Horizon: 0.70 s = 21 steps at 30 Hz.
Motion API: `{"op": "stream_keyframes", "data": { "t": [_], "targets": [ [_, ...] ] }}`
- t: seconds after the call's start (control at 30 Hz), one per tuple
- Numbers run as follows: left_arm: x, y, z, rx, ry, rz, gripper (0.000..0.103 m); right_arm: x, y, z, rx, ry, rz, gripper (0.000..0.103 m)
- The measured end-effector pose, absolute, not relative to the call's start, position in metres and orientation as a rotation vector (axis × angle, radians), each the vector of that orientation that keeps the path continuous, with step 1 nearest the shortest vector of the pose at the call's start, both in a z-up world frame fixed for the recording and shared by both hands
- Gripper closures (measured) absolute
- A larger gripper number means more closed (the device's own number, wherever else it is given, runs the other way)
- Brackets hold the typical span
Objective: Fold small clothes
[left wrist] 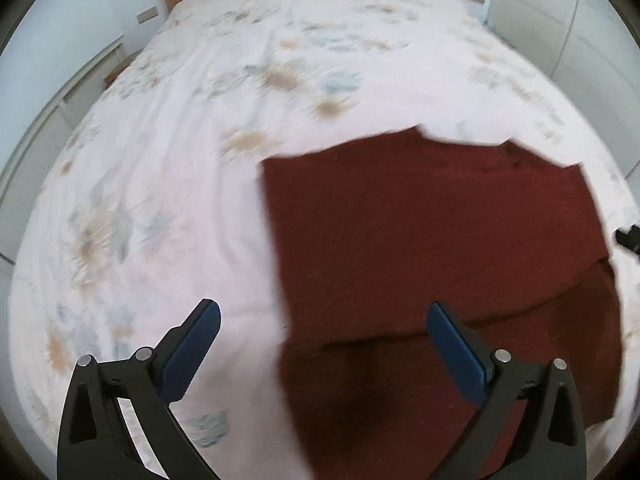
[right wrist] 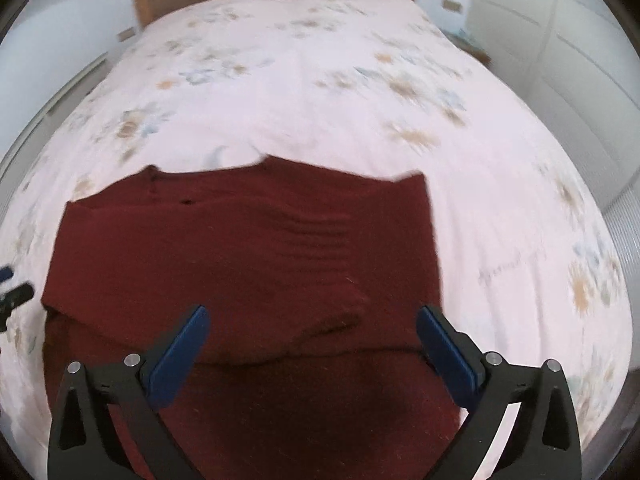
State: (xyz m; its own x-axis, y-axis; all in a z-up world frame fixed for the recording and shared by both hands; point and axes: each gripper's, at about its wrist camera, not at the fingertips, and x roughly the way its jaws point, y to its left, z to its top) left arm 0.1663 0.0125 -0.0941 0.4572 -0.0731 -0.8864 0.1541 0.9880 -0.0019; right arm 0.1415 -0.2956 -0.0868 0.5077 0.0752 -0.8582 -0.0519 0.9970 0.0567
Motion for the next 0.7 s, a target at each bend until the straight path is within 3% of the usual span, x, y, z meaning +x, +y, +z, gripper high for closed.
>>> {"op": "stream_keyframes", "data": {
  "t": [0.27, 0.47, 0.7],
  "targets": [
    [0.190, -0.063, -0.133, 0.156, 1.080, -0.190, 0.001, 0.143, -0.233, -0.129, -0.125, 1.055, 0.156, 0.000],
    [0.194, -0.062, -0.179, 0.156, 1.139, -0.197, 0.001, 0.144, -0.235, -0.168, -0.126, 1.079, 0.177, 0.000],
    [0.191, -0.028, -0.186, 0.152, 1.121, -0.202, 0.001, 0.148, -0.289, -0.174, -0.041, 1.083, 0.099, 0.000]
  ]
}}
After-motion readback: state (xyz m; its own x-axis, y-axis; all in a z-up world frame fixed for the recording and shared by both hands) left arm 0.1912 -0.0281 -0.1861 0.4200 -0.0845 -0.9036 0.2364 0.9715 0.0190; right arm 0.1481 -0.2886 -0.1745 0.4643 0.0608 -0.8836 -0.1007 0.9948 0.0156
